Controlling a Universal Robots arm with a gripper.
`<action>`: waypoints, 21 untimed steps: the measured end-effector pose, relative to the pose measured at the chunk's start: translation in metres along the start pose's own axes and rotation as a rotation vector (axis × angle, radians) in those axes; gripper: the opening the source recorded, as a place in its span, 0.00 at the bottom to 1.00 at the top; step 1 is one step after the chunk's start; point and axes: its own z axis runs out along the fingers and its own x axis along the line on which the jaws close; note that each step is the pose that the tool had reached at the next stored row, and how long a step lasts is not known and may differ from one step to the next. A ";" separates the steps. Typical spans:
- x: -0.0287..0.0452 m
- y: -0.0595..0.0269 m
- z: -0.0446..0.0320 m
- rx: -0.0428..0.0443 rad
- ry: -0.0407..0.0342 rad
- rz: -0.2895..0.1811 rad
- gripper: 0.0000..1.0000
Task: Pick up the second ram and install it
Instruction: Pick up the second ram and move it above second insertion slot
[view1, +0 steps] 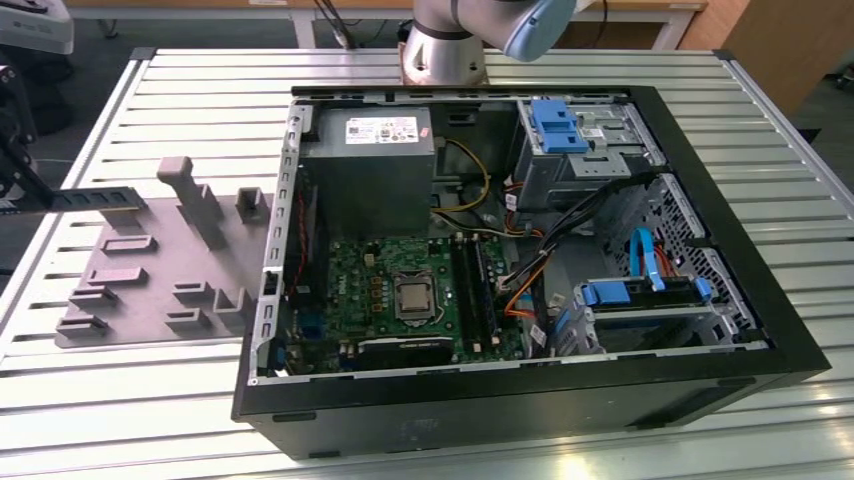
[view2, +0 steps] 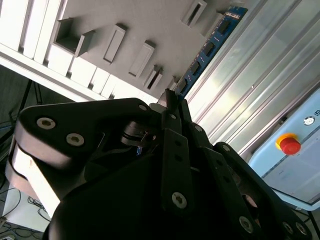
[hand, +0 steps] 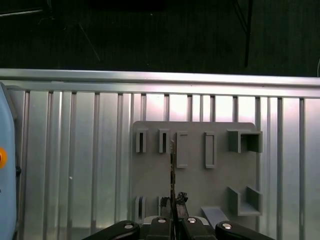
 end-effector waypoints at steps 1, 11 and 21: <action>0.0000 0.0000 -0.0008 0.0002 0.0001 0.000 0.14; -0.0002 0.0005 -0.0077 0.0030 0.0000 0.000 0.14; -0.0004 0.0007 -0.0150 0.0052 0.0001 0.000 0.14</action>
